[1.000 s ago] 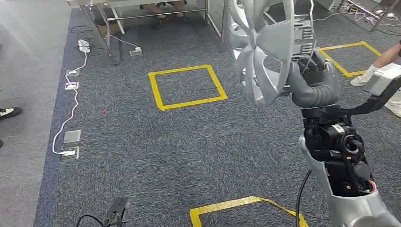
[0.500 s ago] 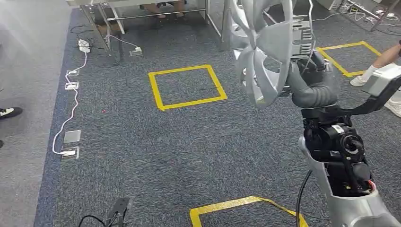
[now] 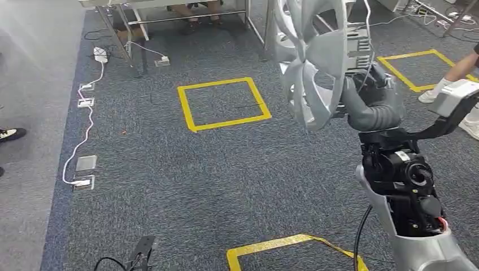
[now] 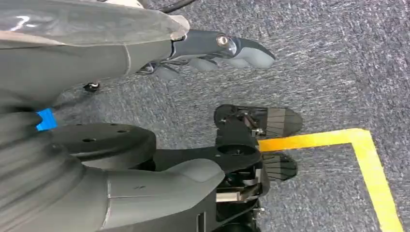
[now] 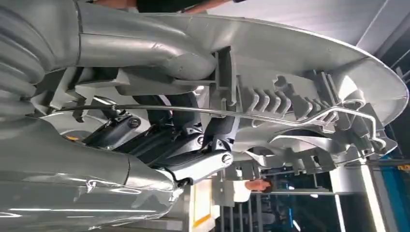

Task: Take the parts from the cabinet and place them on the table.

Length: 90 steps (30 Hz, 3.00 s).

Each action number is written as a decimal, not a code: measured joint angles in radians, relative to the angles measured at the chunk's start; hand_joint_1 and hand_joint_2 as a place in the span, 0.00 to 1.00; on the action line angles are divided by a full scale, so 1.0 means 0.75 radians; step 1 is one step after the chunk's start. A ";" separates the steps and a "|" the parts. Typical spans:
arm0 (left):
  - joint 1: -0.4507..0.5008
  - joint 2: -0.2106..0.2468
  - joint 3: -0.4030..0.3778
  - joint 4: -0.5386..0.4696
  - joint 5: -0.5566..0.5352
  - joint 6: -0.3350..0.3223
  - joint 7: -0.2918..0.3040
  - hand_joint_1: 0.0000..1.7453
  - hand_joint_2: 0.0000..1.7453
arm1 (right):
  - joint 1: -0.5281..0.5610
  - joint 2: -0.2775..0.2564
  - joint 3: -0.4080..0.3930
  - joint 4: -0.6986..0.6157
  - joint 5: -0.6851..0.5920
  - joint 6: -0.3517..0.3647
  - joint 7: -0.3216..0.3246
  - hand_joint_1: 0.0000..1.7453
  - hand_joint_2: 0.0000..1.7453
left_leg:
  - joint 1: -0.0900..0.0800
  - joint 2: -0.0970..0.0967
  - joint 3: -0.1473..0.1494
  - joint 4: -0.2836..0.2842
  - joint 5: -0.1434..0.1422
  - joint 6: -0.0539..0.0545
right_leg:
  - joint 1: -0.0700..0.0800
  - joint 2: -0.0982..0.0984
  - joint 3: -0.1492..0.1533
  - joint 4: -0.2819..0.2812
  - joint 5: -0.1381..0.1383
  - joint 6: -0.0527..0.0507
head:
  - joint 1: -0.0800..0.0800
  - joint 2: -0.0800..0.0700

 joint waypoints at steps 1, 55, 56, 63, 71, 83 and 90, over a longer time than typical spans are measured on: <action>-0.001 0.000 0.000 0.000 0.000 0.001 0.001 0.00 1.00 | 0.000 0.000 0.000 0.001 0.000 0.000 0.000 1.00 1.00 | 0.000 0.000 0.000 0.001 -0.001 0.002 | 0.000 0.000 0.000 0.000 -0.001 0.001 | -0.001 0.000; -0.018 -0.006 -0.033 0.001 -0.009 -0.002 0.024 0.00 1.00 | 0.034 -0.007 -0.003 -0.036 0.004 -0.013 0.009 1.00 1.00 | 0.002 0.056 0.111 -0.008 -0.087 -0.011 | -0.003 -0.025 -0.048 0.025 0.025 -0.010 | -0.012 0.000; -0.019 -0.006 -0.033 0.001 -0.009 -0.002 0.024 0.00 1.00 | 0.033 -0.007 -0.007 -0.037 0.004 -0.015 0.009 1.00 1.00 | 0.003 0.056 0.115 -0.012 -0.091 -0.016 | -0.008 -0.022 -0.034 0.022 0.025 -0.016 | -0.007 0.000; -0.018 -0.006 -0.035 0.001 -0.009 -0.002 0.024 0.00 1.00 | 0.039 -0.007 -0.007 -0.043 0.010 -0.018 0.011 1.00 1.00 | 0.008 0.072 -0.211 0.417 -0.206 -0.037 | -0.011 -0.022 0.038 0.012 -0.034 -0.039 | -0.040 0.000; -0.018 -0.001 -0.037 0.001 -0.008 -0.001 0.025 0.00 1.00 | 0.035 -0.007 -0.007 -0.045 0.016 -0.015 0.009 1.00 1.00 | -0.018 0.074 -0.058 -0.016 0.050 0.032 | 0.003 -0.018 0.149 -0.006 -0.102 0.002 | -0.055 0.000; -0.008 -0.007 -0.037 0.001 -0.008 0.000 0.024 0.00 1.00 | 0.045 -0.008 -0.009 -0.041 0.019 -0.010 0.007 1.00 1.00 | -0.015 0.050 0.154 -0.014 -0.111 0.031 | 0.011 -0.024 -0.108 0.006 0.088 -0.004 | -0.018 0.000; -0.019 -0.006 -0.038 0.000 -0.007 0.000 0.021 0.00 1.00 | 0.041 -0.008 -0.009 -0.042 0.019 -0.008 0.009 1.00 1.00 | -0.005 0.067 -0.027 0.287 -0.136 -0.026 | -0.001 -0.027 -0.006 -0.027 0.043 -0.049 | -0.026 0.000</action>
